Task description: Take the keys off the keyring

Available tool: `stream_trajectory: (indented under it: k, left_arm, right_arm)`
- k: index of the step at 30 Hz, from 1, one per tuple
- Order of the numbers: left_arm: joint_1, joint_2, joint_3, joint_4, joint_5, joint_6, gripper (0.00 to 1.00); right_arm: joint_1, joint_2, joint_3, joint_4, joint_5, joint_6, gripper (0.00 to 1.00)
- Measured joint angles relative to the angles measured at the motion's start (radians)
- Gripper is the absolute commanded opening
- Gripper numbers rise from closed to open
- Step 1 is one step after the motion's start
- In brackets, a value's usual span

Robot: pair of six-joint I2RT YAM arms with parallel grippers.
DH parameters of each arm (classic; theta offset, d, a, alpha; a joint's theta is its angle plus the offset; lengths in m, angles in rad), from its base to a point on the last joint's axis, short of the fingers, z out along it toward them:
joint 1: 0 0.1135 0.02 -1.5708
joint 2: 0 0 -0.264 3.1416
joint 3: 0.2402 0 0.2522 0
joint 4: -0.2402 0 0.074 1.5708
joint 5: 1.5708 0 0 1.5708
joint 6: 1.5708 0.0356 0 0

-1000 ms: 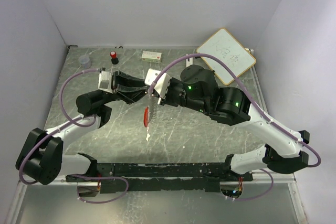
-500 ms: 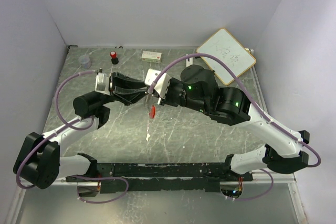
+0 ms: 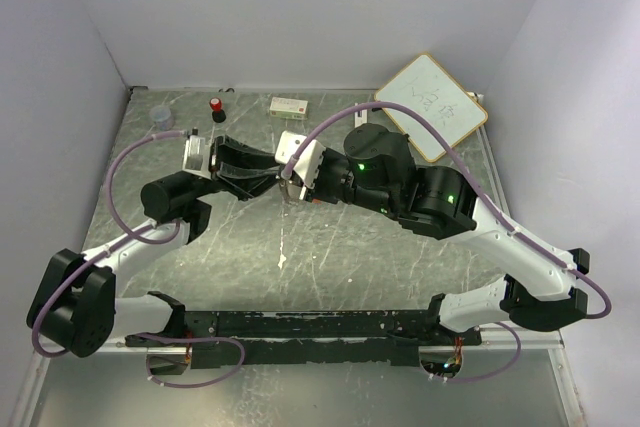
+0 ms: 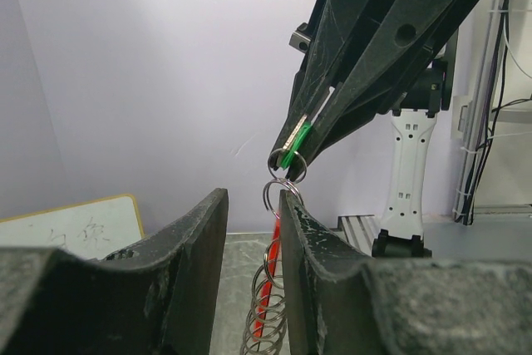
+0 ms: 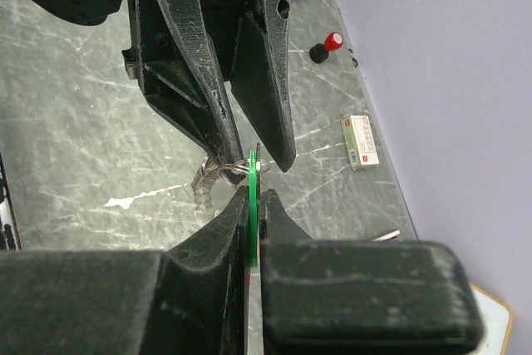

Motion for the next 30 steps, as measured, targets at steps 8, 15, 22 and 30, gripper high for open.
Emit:
stream_trajectory:
  k: [8,15,22,30]
  left_arm:
    - [-0.009,0.004,0.000,0.000,0.002,-0.005,0.43]
    - [-0.018,0.005,0.000,0.000,0.002,-0.005,0.43]
    - [-0.019,0.011,0.000,0.000,-0.003,-0.005,0.42]
    - [-0.019,0.012,0.000,0.000,-0.004,-0.007,0.42]
  right_arm:
    - [0.000,0.000,-0.005,0.006,0.013,-0.002,0.00]
    - [0.000,0.008,-0.005,0.014,0.024,-0.012,0.00]
    - [0.000,0.017,-0.005,0.021,0.023,-0.013,0.00]
    - [0.000,0.019,-0.005,0.024,0.027,-0.020,0.00]
